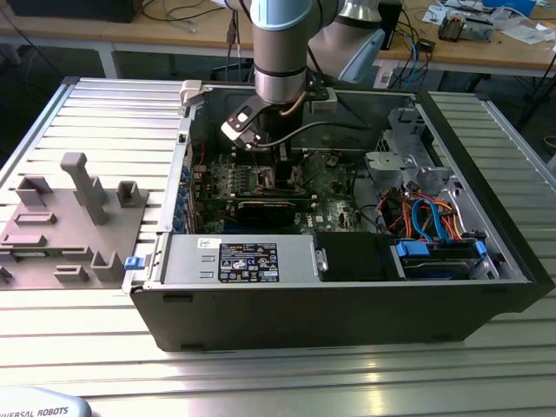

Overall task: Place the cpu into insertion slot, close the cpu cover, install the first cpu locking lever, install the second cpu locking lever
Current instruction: 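Place the cpu into insertion slot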

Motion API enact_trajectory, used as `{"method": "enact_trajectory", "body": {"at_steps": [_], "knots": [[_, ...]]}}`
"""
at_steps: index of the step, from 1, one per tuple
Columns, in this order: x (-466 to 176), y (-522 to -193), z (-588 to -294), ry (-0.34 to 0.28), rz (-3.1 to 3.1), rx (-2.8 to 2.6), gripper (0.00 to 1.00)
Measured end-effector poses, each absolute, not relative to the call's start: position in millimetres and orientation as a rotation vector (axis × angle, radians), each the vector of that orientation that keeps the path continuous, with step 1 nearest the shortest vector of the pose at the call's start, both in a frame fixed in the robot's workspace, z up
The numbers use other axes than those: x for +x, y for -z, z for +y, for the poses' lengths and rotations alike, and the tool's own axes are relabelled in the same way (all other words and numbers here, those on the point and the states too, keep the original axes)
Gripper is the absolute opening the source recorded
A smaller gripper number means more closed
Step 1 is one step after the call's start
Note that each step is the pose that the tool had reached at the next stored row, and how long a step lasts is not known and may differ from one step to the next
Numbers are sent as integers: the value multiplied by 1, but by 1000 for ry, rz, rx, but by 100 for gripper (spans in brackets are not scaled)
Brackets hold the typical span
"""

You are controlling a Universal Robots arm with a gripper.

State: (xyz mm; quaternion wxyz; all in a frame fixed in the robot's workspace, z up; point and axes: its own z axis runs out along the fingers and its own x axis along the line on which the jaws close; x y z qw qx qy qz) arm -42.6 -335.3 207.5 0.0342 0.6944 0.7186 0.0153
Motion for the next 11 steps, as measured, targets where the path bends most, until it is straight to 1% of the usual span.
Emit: {"method": "enact_trajectory", "body": {"at_steps": [11], "knots": [[-45,-204,-333,-47,2210,2135,54]]}}
